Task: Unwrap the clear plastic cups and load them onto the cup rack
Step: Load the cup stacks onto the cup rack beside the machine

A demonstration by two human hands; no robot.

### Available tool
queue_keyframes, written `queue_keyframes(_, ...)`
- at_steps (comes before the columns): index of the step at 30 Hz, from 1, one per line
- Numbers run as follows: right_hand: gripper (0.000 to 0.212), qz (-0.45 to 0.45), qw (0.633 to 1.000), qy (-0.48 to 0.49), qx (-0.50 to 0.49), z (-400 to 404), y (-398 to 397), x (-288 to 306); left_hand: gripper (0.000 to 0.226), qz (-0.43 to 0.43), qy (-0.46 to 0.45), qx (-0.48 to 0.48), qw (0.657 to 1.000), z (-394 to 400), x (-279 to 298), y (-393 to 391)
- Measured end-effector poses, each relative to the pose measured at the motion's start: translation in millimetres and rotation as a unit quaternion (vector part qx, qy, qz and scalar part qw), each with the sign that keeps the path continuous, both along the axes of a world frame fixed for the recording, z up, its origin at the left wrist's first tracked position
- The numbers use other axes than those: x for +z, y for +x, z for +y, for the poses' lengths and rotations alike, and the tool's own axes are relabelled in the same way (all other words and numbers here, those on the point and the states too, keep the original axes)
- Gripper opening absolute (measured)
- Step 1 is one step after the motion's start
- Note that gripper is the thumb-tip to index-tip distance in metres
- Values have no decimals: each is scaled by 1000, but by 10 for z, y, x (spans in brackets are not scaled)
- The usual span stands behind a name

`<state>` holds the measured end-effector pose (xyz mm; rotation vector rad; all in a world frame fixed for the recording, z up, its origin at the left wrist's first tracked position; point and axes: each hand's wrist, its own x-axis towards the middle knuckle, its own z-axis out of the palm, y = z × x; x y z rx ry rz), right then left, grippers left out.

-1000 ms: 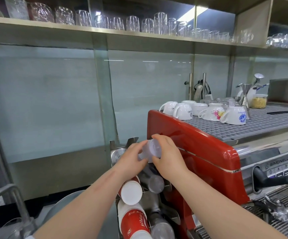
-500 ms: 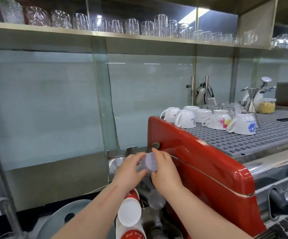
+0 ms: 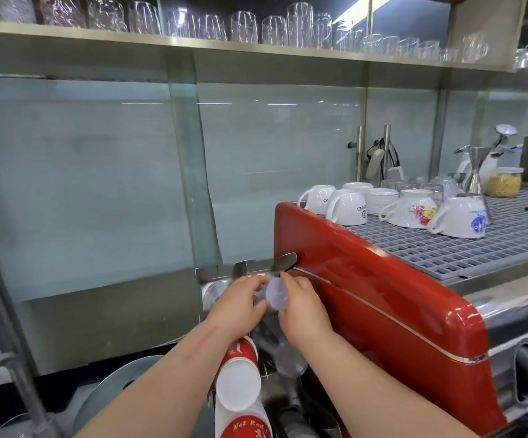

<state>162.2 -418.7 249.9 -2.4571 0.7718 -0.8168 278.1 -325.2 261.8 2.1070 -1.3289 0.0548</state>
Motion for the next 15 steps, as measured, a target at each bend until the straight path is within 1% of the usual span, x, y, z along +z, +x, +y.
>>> queue_keyframes(4,63,29,999,-14,-12,-37,9,49,44,-7,26,19,999,-35,46,-36)
queue_keyframes(7,57,83,996,-36,-14,-22,-4,87,45,-17,56,29,998,-21,67,-65)
queue_keyframes(9,56,109,993,-33,-8,1,-40,118,44,-29,75,31,996,6,85,-74)
queue_keyframes(12,58,119,993,-11,-5,33,-143,216,44,-51,102,37,993,65,159,-102)
queue_keyframes(15,50,159,986,-39,0,91,-251,421,42,-82,143,37,986,126,328,-160)
